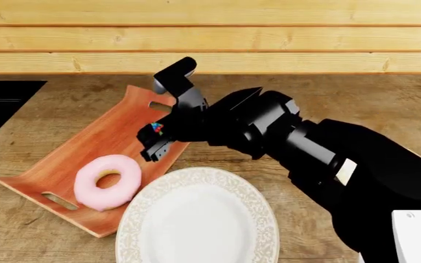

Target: Move the dessert items from the plate to the tray.

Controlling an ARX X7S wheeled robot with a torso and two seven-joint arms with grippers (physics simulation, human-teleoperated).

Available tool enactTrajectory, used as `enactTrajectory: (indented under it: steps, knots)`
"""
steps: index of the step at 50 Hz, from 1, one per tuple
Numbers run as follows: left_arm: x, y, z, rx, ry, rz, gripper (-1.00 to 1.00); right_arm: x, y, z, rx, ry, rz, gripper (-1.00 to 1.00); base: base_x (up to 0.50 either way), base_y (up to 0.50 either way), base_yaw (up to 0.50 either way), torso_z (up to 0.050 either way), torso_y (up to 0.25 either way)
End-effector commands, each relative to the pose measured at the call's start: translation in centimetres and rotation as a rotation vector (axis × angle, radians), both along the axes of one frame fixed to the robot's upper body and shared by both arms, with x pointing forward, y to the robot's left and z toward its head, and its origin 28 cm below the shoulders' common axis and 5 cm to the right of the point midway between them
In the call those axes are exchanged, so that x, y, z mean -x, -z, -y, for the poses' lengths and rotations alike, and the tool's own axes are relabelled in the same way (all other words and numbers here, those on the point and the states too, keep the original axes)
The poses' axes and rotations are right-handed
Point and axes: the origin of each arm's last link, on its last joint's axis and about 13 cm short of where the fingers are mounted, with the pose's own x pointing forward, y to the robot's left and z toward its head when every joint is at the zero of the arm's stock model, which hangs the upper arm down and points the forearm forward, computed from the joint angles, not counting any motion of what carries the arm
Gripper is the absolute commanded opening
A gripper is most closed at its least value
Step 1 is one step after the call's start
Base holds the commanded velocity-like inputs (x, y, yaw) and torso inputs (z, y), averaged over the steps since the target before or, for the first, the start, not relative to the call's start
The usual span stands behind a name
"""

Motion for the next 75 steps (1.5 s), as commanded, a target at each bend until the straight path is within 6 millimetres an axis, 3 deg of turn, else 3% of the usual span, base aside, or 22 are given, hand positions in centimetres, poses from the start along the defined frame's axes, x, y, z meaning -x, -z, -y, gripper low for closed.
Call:
enactTrajectory:
  steps: [1,7,8,23,33,43,51,57,69,72,73,75]
  knots:
    - [0.2,-0.1,0.0,0.001,-0.001,0.005,1.00,0.1,0.1,-0.2,0.000,-0.023,0.006,-1.00,0.00,0.00,0.00,0.000,0.000]
    - [0.2,-0.1,0.0,0.001,-0.002,0.008,1.00,0.1,0.0,-0.3,-0.014,-0.028,0.006,-1.00,0.00,0.00,0.00,0.000,0.000]
    - [0.2,-0.1,0.0,0.002,-0.002,0.008,1.00,0.1,-0.1,-0.3,-0.015,-0.027,0.006,1.00,0.00,0.00,0.00,0.000,0.000]
    - [-0.3,0.1,-0.1,-0.002,-0.002,0.018,1.00,-0.3,-1.9,-0.1,-0.056,-0.019,0.037,1.00,0.00,0.00,0.00,0.000,0.000]
    - [-0.5,0.2,-0.2,-0.007,0.003,0.018,1.00,-0.3,-6.1,-1.1,-0.246,-0.084,0.136,1.00,0.00,0.00,0.00,0.000,0.000]
    - [-0.7,0.3,-0.3,-0.016,0.011,0.017,1.00,-0.7,-8.4,-2.1,-0.451,-0.030,0.487,1.00,0.00,0.00,0.00,0.000,0.000]
    - [-0.7,0.3,-0.3,-0.018,0.018,0.016,1.00,1.1,-10.5,-3.9,-0.549,-0.089,0.749,1.00,0.00,0.00,0.00,0.000,0.000]
    - [-0.9,0.3,-0.4,-0.021,0.019,0.021,1.00,2.8,-10.9,-4.5,-0.562,-0.152,0.779,1.00,0.00,0.00,0.00,0.000,0.000]
    - [-1.2,0.4,-0.4,-0.019,0.017,0.021,1.00,4.2,-11.4,-3.9,-0.587,-0.174,0.791,1.00,0.00,0.00,0.00,0.000,0.000]
    - [-1.2,0.5,-0.4,-0.022,0.019,0.019,1.00,6.4,-11.9,-3.2,-0.615,-0.228,0.806,1.00,0.00,0.00,0.00,0.000,0.000]
    - [-1.2,0.4,-0.4,-0.022,0.020,0.019,1.00,6.3,-11.7,-3.1,-0.602,-0.225,0.812,1.00,0.00,0.00,0.00,0.000,0.000]
    - [-1.2,0.4,-0.4,-0.022,0.020,0.019,1.00,3.6,-8.9,-2.7,-0.411,-0.209,0.830,1.00,0.00,0.00,0.00,0.000,0.000]
